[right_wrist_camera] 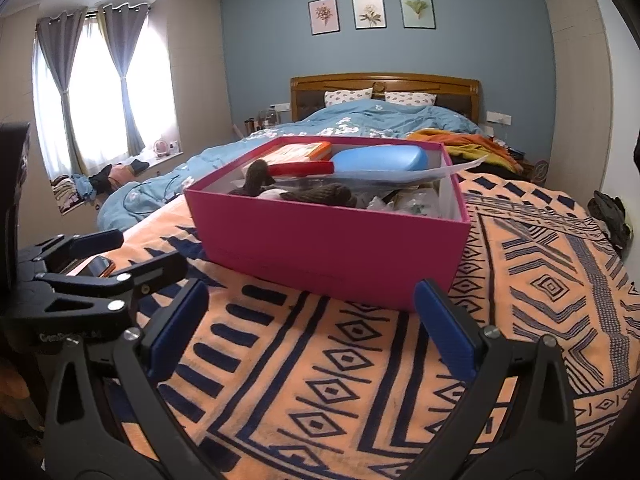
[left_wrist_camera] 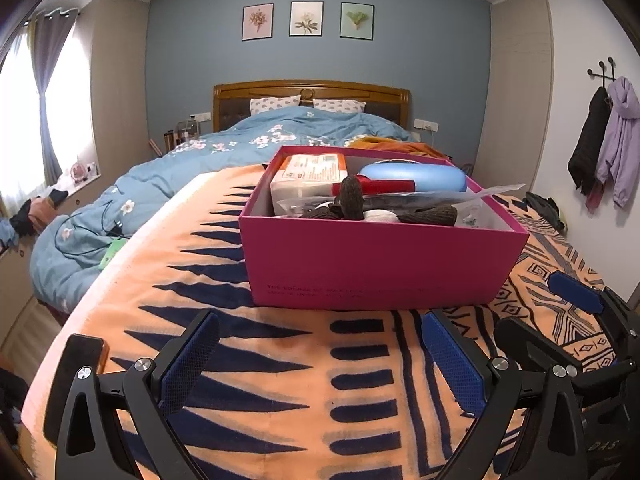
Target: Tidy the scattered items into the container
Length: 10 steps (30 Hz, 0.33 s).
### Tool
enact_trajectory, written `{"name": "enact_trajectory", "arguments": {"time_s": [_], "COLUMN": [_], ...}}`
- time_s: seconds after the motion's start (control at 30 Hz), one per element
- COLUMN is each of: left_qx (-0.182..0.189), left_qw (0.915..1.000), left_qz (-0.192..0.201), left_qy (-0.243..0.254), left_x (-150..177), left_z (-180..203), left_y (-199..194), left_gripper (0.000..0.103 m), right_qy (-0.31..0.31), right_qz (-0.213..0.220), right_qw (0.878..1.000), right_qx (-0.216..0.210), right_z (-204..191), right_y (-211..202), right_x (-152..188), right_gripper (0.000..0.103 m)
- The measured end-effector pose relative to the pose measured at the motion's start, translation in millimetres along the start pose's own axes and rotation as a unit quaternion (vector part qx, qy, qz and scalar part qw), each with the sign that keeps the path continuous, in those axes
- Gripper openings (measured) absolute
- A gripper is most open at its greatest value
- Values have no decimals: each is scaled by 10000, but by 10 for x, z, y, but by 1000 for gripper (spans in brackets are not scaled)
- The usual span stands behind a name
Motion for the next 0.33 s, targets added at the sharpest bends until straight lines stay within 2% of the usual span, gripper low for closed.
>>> {"name": "enact_trajectory", "arguments": {"time_s": [0.33], "left_qx": [50], "left_qw": [9997], "left_qz": [-206], "left_qy": [-136], "left_x": [77], "left_z": [23], "left_y": [9], "left_gripper": [103], "right_qy": [58], "right_qz": [35], "right_qw": [9999], "right_qx": [146], "right_z": [35], "right_y": [-69], "right_x": [15], "right_gripper": [103]}}
Point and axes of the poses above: each gripper's, at about its wrist camera, not at the fingertips, and y roughly the way its jaws point, z to its right, x to its underside, the point moved 10 cm from there along y, roughly the way its jaws point, and after that the axes turned 9 degrees about -x, right-handed, at the moved point
